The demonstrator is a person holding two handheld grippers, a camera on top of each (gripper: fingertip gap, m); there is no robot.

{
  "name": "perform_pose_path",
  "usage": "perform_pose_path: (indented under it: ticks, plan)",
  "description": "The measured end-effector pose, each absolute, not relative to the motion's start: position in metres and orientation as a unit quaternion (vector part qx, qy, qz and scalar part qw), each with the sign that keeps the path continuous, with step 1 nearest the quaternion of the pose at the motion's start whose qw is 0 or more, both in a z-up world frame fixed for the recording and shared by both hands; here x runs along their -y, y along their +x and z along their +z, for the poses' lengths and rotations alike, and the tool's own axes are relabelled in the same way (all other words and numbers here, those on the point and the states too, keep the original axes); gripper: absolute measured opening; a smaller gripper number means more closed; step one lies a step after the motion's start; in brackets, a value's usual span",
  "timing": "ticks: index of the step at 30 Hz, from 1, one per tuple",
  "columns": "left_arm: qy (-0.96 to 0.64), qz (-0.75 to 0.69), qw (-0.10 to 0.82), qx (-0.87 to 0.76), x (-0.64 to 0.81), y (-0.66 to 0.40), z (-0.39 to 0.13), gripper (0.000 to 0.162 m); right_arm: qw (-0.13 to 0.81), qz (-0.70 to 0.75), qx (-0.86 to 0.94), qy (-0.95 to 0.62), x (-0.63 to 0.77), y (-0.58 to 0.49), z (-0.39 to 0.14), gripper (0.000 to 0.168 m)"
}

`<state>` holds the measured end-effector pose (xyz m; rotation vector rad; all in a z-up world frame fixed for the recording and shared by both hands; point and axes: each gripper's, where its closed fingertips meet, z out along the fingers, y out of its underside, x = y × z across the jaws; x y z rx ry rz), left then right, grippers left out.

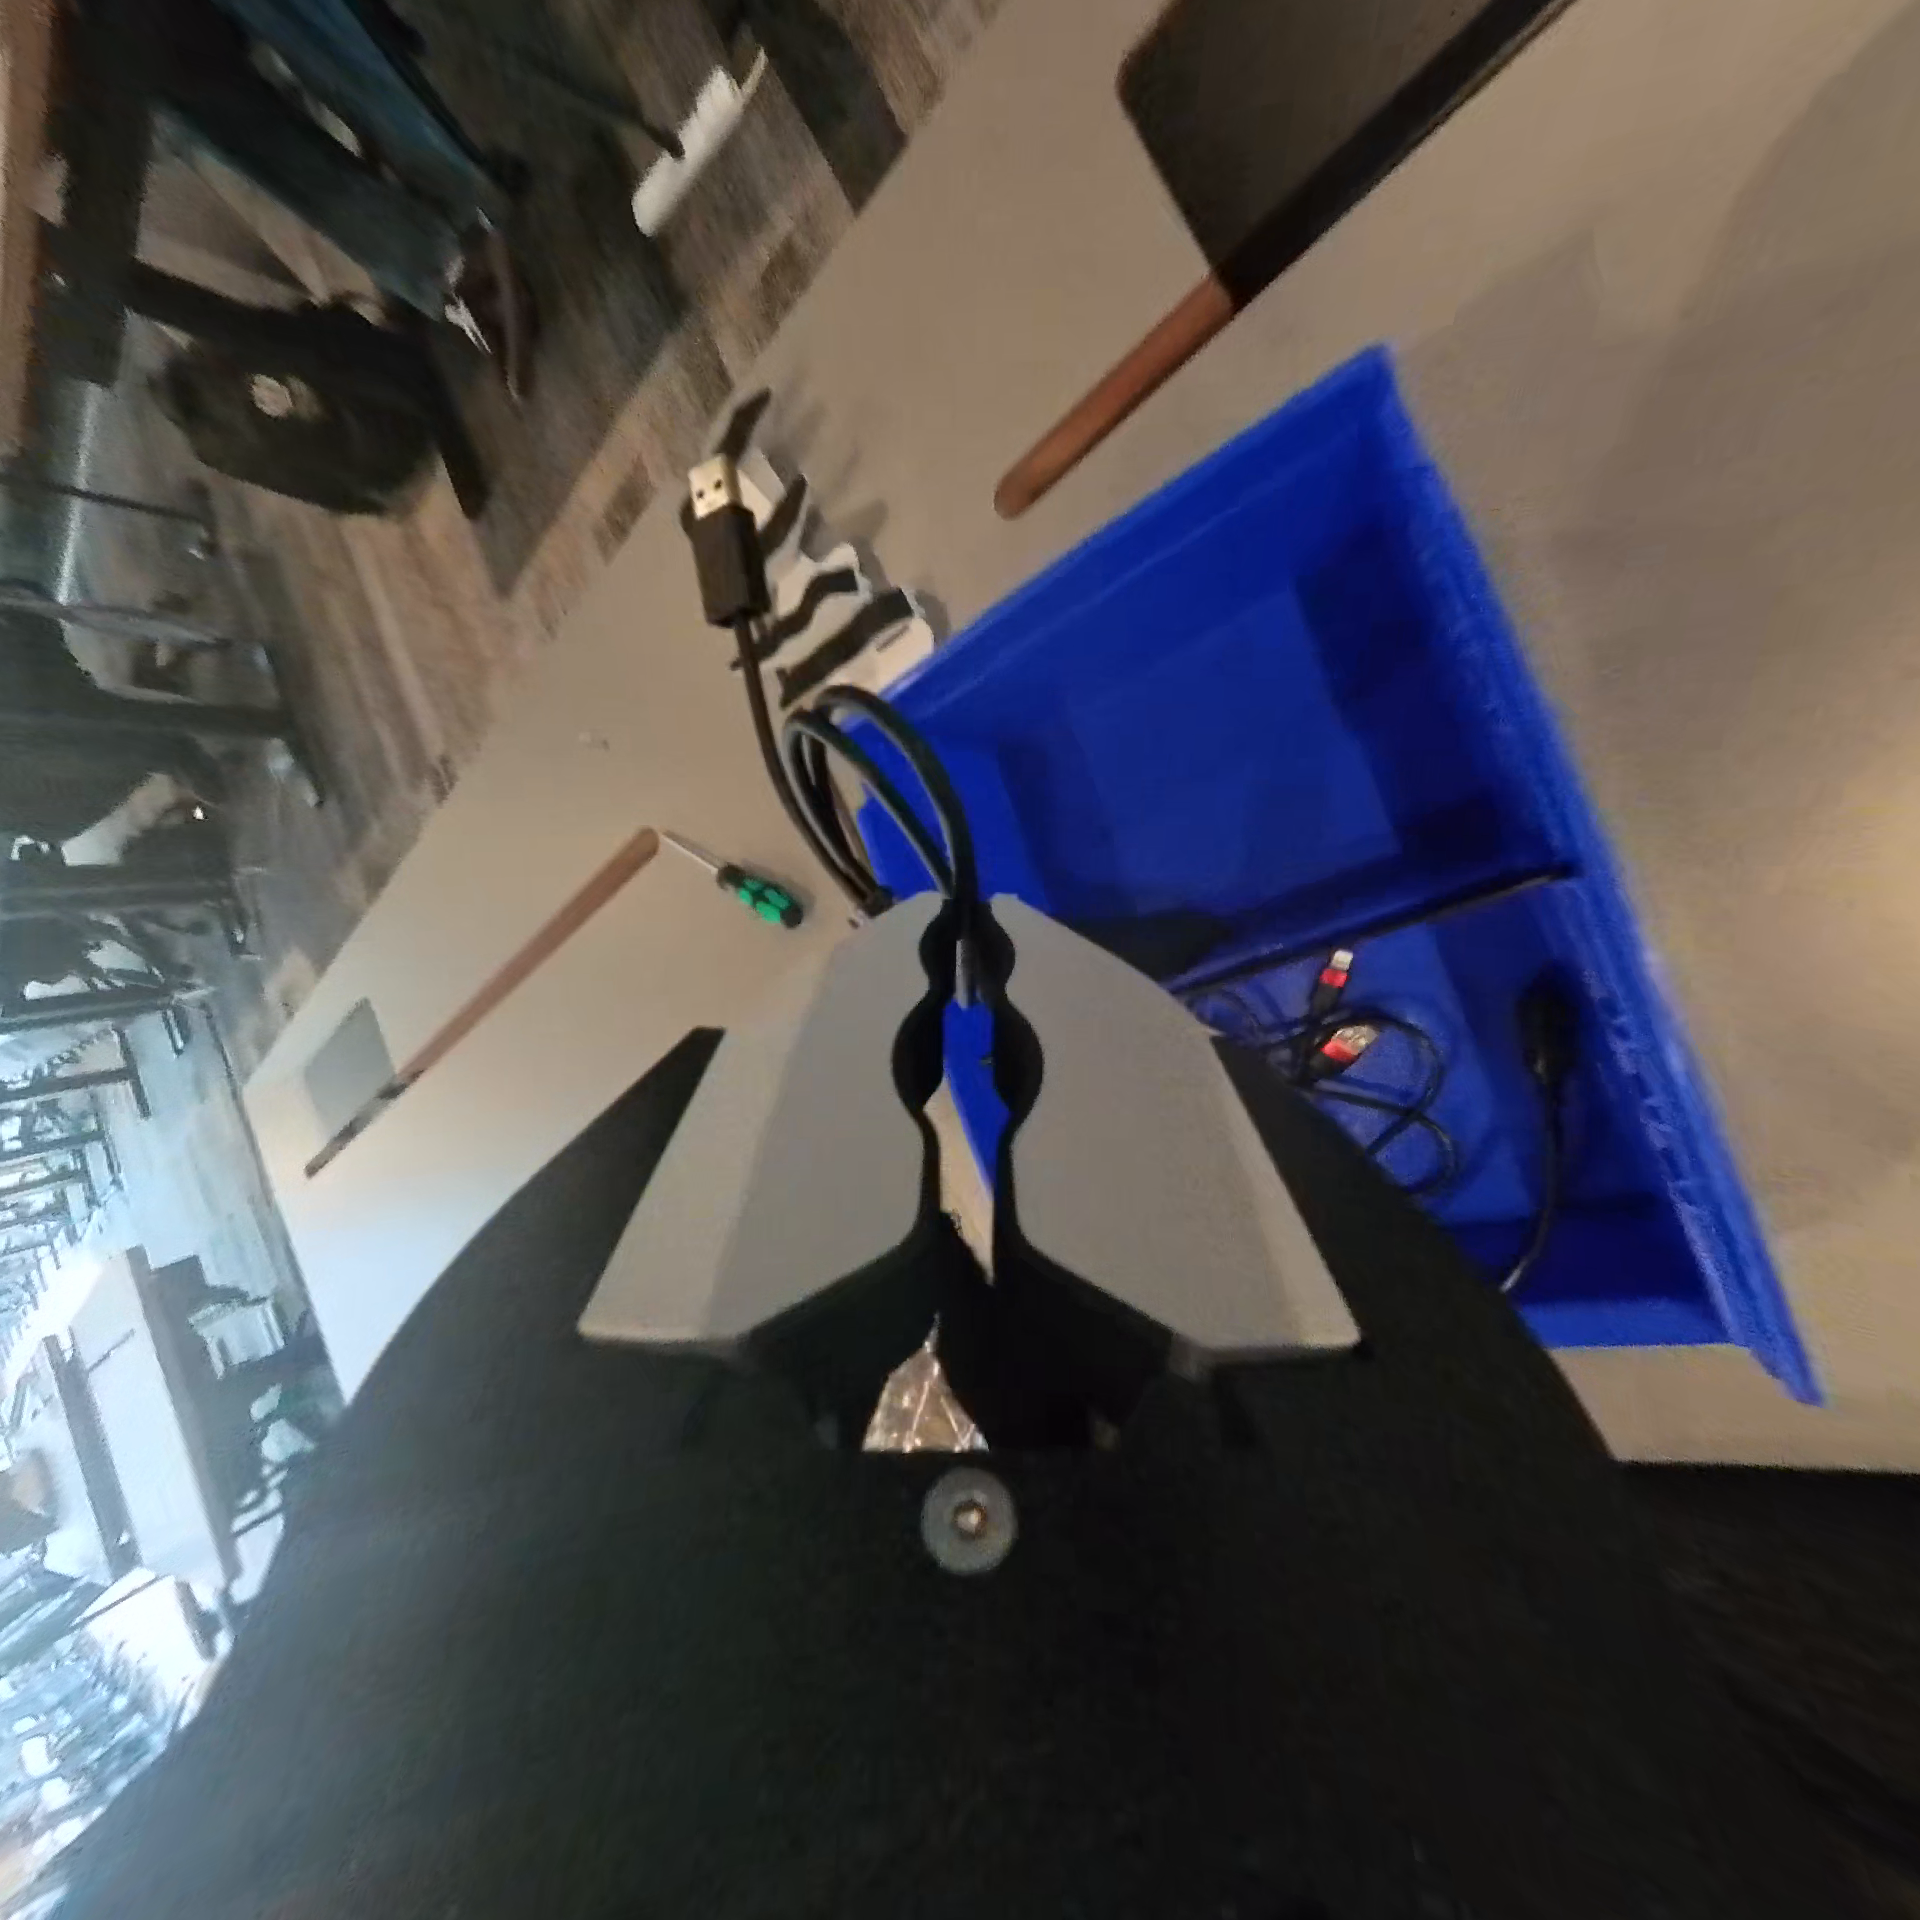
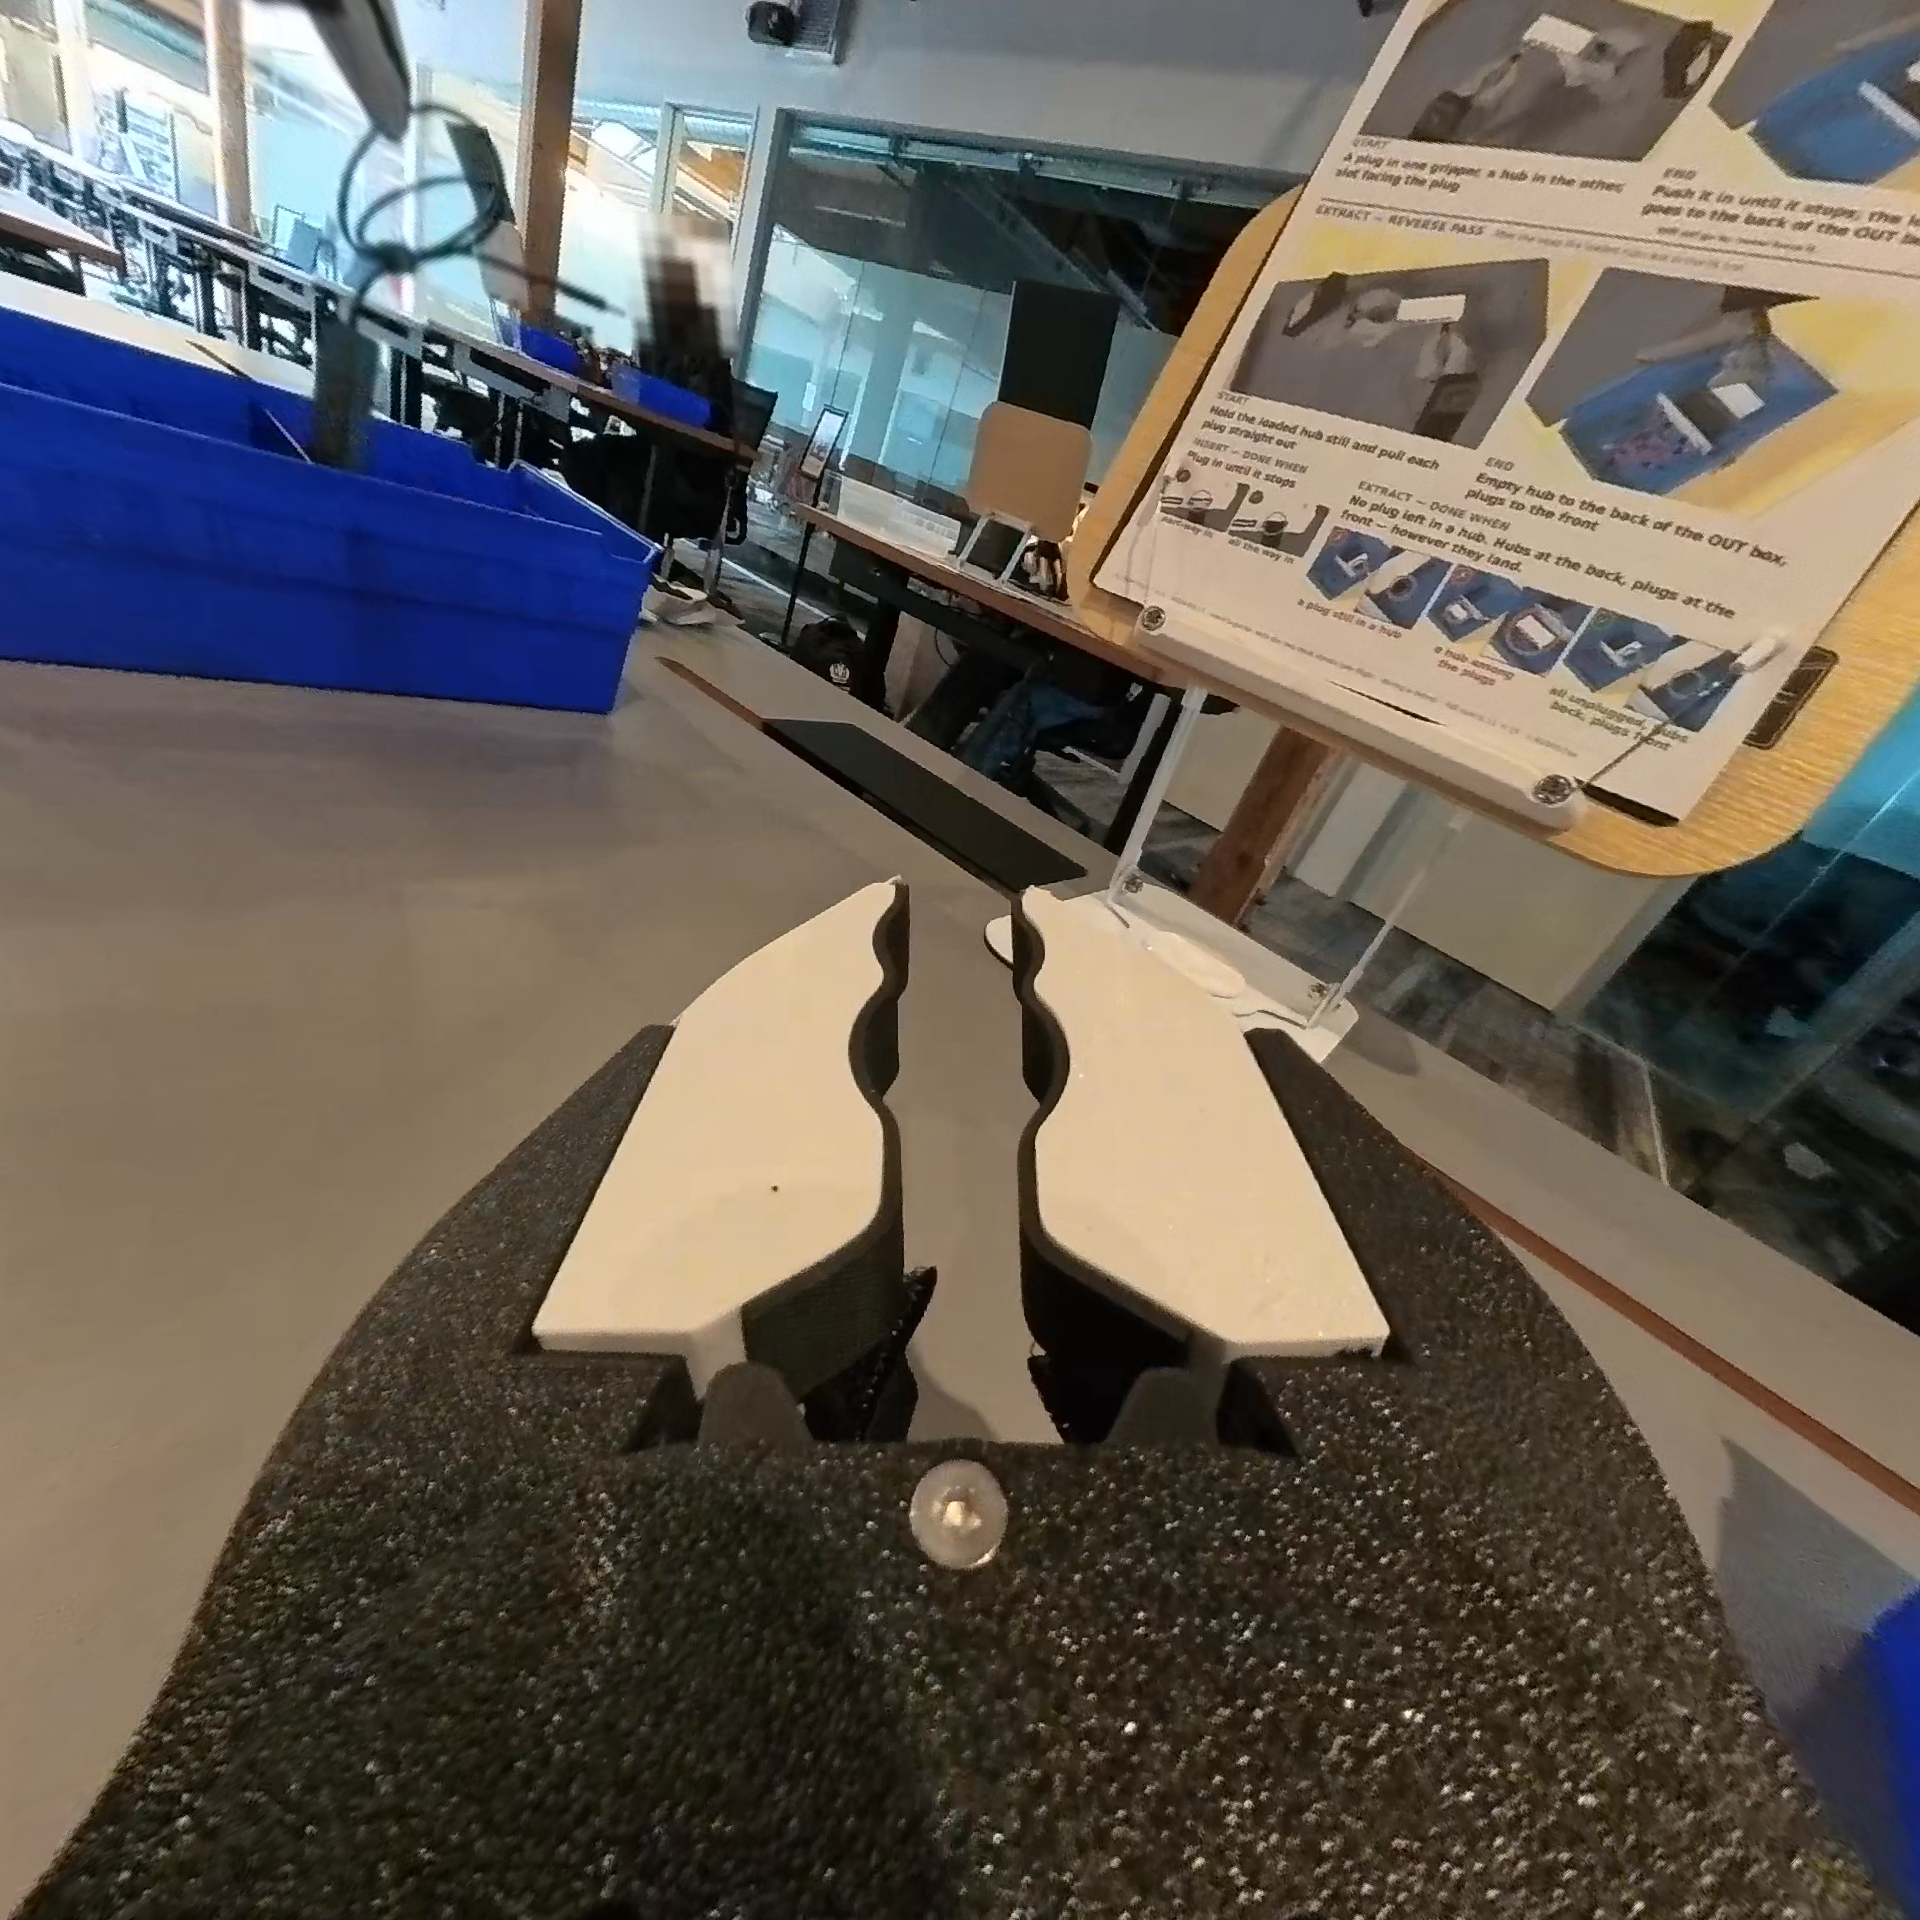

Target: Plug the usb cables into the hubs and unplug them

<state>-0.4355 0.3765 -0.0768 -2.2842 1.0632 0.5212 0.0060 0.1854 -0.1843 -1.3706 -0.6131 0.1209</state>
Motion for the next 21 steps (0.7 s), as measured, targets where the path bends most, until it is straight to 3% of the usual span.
perform_pose_path:
  ticks: [6, 12, 21]
  plan:
    - [-0.822, 0.147, 0.344, -0.429, -0.350, -0.377, -0.025, 0.004, 0.732, 0.052, 0.276, -0.620, -0.185, 0.007, -0.182, 0.019]
    - [-0.796, 0.049, 0.373, -0.475, -0.315, -0.306, -0.004, 0.003, 0.739, 0.058, 0.261, -0.619, -0.185, 0.013, -0.179, 0.018]
    - [-0.735, -0.053, 0.291, -0.610, -0.236, -0.193, -0.065, 0.003, 0.742, 0.047, 0.246, -0.622, -0.188, 0.020, -0.178, 0.018]
